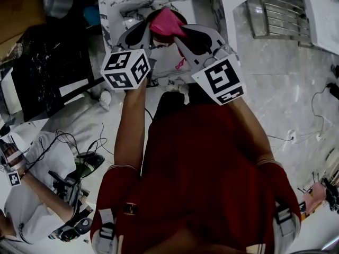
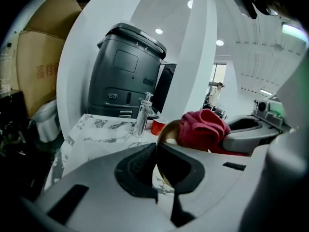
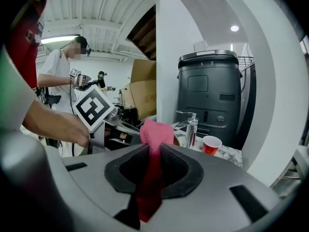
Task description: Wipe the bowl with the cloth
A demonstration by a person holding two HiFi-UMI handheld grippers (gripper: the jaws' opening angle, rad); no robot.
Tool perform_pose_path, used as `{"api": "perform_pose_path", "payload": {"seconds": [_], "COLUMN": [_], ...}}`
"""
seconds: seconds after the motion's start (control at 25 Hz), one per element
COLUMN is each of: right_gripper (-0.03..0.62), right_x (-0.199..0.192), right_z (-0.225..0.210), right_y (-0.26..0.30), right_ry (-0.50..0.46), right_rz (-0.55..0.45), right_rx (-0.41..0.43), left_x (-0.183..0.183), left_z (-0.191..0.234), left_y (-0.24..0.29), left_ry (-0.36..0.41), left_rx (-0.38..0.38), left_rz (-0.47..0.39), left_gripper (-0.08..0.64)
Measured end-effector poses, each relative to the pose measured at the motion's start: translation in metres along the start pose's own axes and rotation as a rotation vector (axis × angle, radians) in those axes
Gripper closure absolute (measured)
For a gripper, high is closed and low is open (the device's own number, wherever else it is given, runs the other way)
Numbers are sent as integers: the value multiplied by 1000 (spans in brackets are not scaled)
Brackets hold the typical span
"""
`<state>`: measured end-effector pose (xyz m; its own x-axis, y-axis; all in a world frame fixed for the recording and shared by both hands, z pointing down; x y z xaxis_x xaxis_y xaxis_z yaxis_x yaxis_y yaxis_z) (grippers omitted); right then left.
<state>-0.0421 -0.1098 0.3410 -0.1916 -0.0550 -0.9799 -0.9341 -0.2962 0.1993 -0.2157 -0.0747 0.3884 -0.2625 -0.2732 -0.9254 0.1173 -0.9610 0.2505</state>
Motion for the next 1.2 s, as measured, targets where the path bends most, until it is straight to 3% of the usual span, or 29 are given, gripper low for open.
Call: {"api": "perform_pose_path", "payload": {"seconds": [0.36, 0.68, 0.96, 1.2], "right_gripper": [525, 525, 525, 525], "right_x": [6, 11, 8, 2], "right_z": [24, 32, 31, 26], "right_y": [8, 15, 18, 13], "right_ry": [-38, -9, 144, 327], "right_rz": [60, 104, 50, -19], "right_rx": [11, -7, -40, -111], "left_x": [16, 27, 29, 27], "left_z": [-15, -33, -45, -50], "left_y": [-29, -45, -55, -57], "left_ry": [50, 179, 304, 337], "left_rx": [16, 36, 29, 30], "left_rz": [-54, -87, -87, -99], "left_gripper": [540, 540, 540, 540]}}
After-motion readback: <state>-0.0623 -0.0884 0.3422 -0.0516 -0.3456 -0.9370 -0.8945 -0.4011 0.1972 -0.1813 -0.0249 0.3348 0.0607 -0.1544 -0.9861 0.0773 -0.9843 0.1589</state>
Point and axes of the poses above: the fingertips, and each gripper's own axes: y forward along the fingers, z to its left, x out of its top, the point moved 9 cm from there along -y, backward along the fingers, and after that the axes turned 14 degrees about -z, right-handed, at the moved point
